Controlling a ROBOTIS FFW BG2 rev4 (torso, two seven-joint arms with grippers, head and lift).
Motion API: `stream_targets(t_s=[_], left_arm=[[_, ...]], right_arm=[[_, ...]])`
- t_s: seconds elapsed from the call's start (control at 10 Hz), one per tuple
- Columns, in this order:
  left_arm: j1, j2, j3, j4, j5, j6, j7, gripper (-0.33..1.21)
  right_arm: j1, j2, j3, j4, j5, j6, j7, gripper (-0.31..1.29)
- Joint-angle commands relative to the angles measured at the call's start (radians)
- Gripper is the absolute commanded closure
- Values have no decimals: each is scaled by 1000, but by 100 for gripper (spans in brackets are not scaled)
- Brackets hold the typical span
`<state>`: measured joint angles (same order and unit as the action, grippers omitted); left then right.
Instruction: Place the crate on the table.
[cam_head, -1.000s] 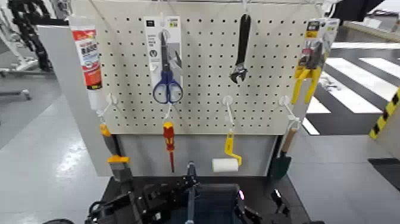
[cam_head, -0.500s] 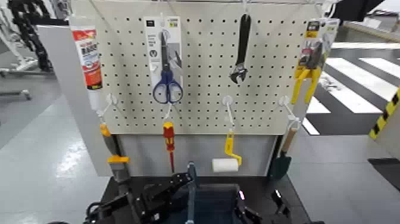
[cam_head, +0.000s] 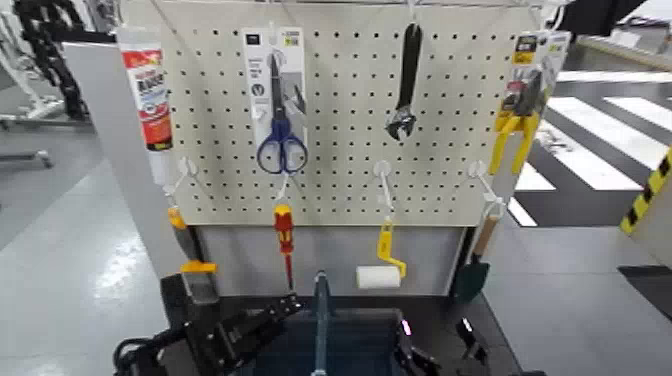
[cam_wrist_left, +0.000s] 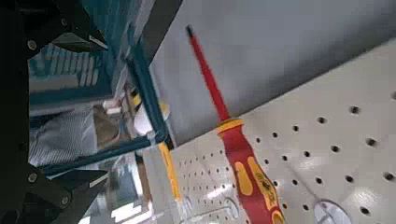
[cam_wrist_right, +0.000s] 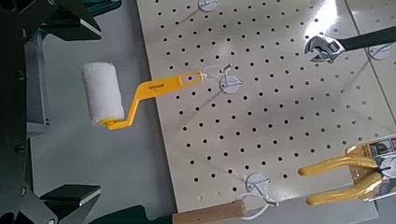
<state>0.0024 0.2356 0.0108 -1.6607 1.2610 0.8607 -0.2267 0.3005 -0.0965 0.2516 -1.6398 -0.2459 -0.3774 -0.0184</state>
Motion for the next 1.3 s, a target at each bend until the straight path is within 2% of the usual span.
stream_targets(t_s=[0.1,0.3,0.7,0.9,1.0,1.3], left_arm=[[76,-22,23,-113,-253,-138,4,31],[128,-35,21,-189,-437,-252,17,31],[240,-73,3,-248,-733,-529,43,31],[298,-114,3,-248,-873,-680,64,32],[324,-125,6,-243,-930,-743,75,32],[383,-125,-11,-218,-1054,-884,132,32]], right_arm=[[0,0,0,-2,1,0,0,14],[0,0,0,-3,1,0,0,14],[3,0,-5,-6,1,0,0,14],[6,0,-8,-8,1,-3,0,14],[6,0,-9,-9,1,-3,0,14],[9,0,-11,-12,4,-3,0,14]])
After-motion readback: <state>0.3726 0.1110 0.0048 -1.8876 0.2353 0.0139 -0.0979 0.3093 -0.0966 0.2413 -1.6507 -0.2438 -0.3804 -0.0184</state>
